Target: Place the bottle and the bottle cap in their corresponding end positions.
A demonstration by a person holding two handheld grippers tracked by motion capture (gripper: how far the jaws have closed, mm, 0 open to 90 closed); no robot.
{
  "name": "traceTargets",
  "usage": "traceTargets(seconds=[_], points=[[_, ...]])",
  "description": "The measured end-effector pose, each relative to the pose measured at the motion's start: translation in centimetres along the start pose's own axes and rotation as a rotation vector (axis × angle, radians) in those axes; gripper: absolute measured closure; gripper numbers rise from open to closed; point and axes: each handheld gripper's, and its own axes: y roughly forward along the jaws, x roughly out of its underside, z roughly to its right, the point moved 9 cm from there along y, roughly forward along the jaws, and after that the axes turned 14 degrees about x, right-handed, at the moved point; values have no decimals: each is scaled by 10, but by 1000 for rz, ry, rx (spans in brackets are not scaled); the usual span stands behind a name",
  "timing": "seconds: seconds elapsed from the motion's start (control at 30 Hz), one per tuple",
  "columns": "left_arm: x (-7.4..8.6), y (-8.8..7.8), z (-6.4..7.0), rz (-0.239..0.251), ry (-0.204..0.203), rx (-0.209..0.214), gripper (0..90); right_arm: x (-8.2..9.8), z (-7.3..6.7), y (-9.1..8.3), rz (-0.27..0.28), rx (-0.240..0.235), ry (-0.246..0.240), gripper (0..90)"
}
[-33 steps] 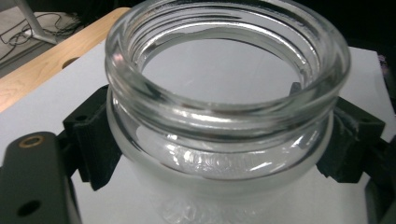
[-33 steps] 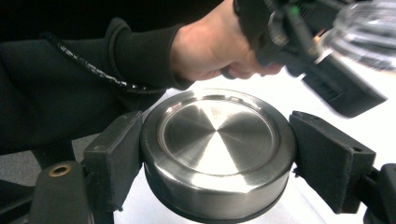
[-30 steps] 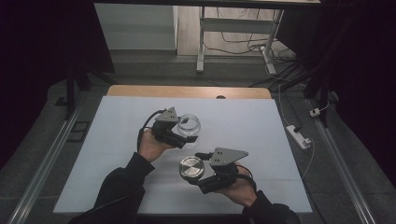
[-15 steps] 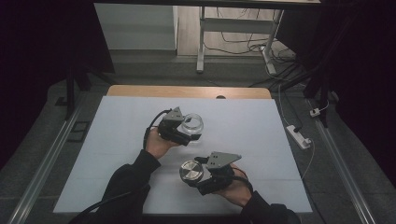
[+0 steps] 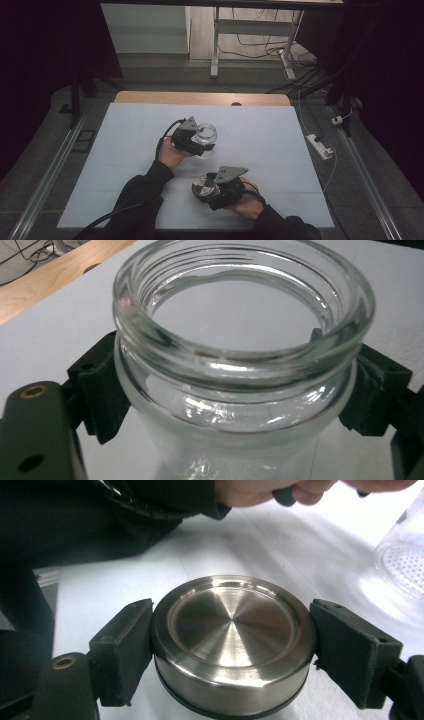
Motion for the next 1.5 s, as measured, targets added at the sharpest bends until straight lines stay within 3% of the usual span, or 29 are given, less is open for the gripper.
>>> traceTargets(seconds=[0.43, 0.5, 0.7, 0.83, 1.07, 1.3, 1.5], points=[[13, 6, -8, -46, -7, -33, 153, 20, -1, 17, -101, 1, -40, 195], [14, 7, -8, -39, -11, -28, 153, 23, -3, 20, -115, 2, -65, 195], [15, 7, -9, -33, -23, -27, 151, 22, -3, 22, -124, 3, -57, 194], [19, 5, -8, -45, -35, -13, 146, 21, -3, 22, -120, 10, -48, 177], [20, 5, -7, -70, -68, -26, 136, 14, -1, 18, -94, 16, -15, 122], [36, 1, 0, -126, -98, -4, 54, 9, 2, 8, -76, 17, 3, 93], [44, -11, 5, -124, -136, 3, 25, 7, 9, -1, -63, 36, 8, 78]])
